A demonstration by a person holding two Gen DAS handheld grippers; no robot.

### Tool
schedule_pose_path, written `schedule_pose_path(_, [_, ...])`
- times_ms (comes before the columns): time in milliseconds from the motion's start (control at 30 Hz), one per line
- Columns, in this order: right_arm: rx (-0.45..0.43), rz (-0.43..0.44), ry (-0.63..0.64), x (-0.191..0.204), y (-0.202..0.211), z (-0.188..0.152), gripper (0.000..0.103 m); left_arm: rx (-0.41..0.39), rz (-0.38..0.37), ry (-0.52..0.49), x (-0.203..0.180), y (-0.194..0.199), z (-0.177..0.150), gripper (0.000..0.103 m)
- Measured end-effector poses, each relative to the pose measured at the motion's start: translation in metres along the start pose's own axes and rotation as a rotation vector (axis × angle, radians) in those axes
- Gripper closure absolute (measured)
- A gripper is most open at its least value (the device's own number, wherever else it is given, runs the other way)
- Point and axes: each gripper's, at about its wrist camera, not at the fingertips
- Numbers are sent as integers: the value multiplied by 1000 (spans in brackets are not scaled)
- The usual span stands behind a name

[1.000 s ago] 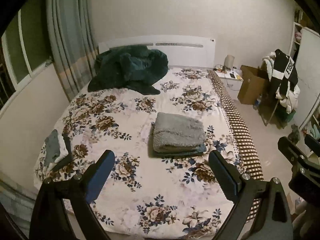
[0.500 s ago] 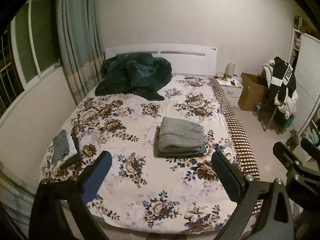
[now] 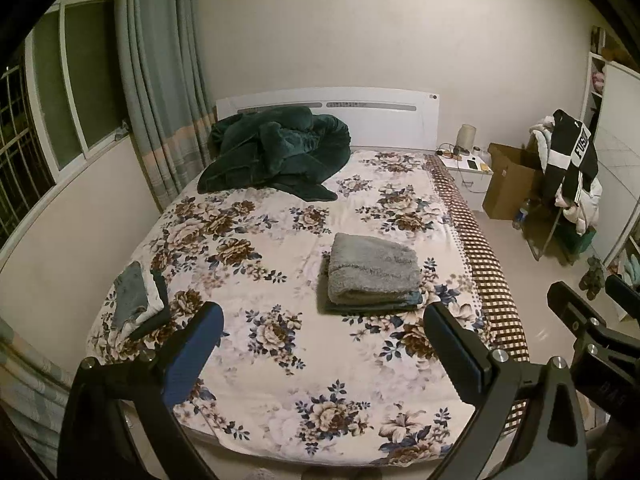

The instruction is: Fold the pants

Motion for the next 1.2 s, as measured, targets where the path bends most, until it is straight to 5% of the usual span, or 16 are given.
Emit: schedule_pose_path(1200, [28,17,10,-8,-18,-8,0,7,-6,-6,9,-1,-6,1])
Point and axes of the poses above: each gripper's, at about its wrist camera, not at the fingertips, and y roughly against the way its jaws point, x to its left, z to its top
